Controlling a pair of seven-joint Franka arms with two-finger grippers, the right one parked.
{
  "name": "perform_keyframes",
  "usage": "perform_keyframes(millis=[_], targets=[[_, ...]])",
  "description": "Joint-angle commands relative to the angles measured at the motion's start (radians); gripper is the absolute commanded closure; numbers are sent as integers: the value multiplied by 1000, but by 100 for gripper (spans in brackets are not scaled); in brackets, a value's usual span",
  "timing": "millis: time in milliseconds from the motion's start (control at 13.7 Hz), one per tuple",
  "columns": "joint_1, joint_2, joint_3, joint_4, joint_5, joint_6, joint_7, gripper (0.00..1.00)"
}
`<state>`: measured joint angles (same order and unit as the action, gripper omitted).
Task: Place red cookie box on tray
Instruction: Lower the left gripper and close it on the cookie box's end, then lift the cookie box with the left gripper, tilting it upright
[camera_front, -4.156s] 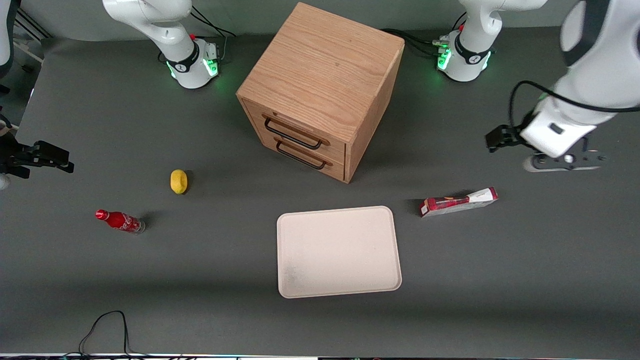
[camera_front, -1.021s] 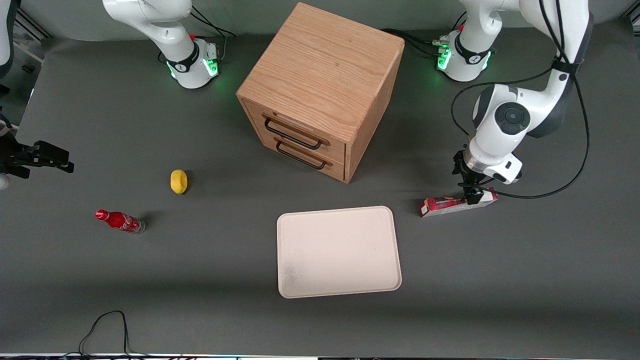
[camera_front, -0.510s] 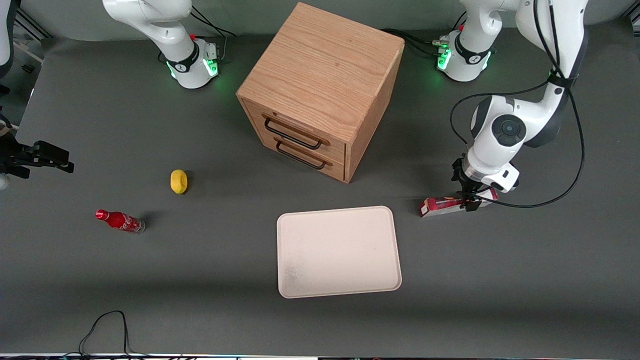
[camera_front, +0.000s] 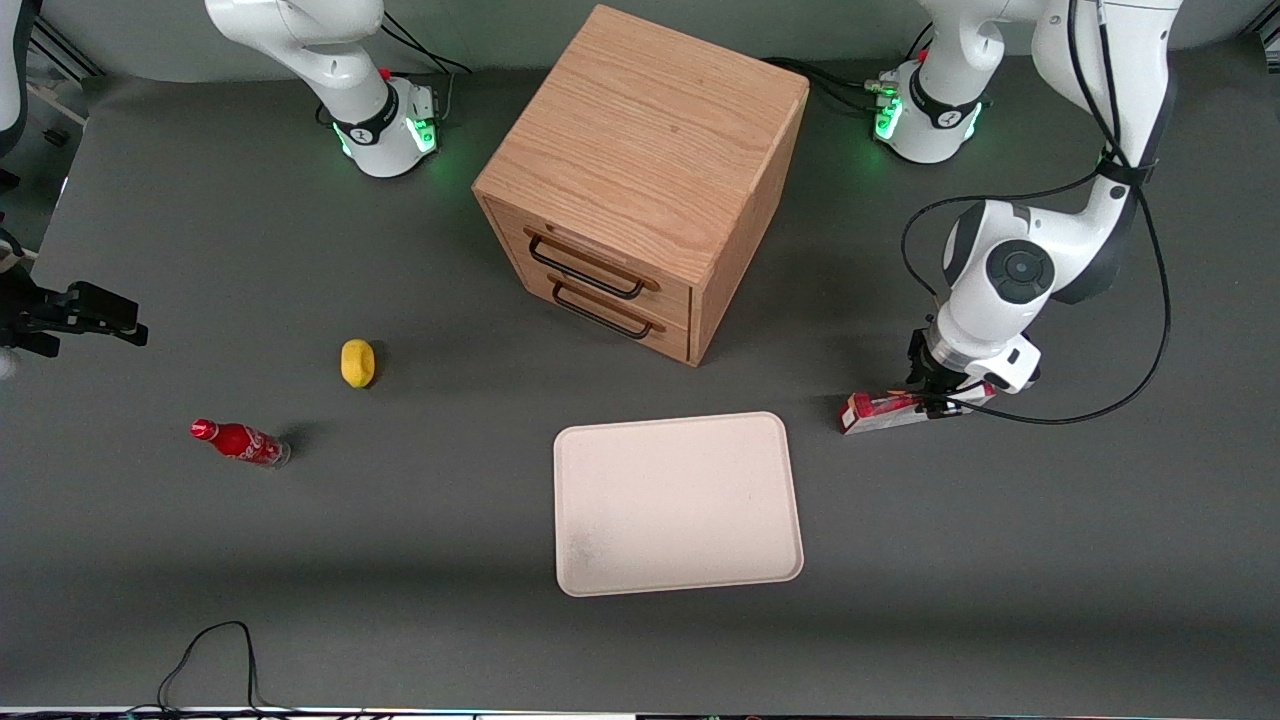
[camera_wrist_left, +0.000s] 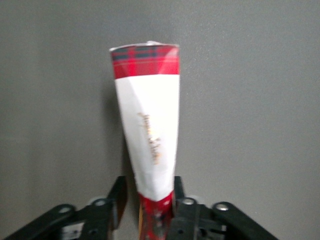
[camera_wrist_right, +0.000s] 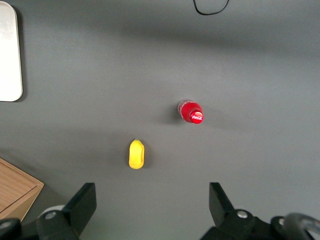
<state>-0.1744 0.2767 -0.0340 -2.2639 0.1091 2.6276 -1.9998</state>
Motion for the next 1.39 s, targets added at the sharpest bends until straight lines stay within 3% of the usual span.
perform_keyframes(millis=[0,438,875,1312], targets=[[4,10,-1,15,23,2,-14,100],[6,-4,-1,53,24,-58,-11,100],[10,-45,-3,364,11,-541,1,100],[18,-174,-3,526,-71,-872,116,100]])
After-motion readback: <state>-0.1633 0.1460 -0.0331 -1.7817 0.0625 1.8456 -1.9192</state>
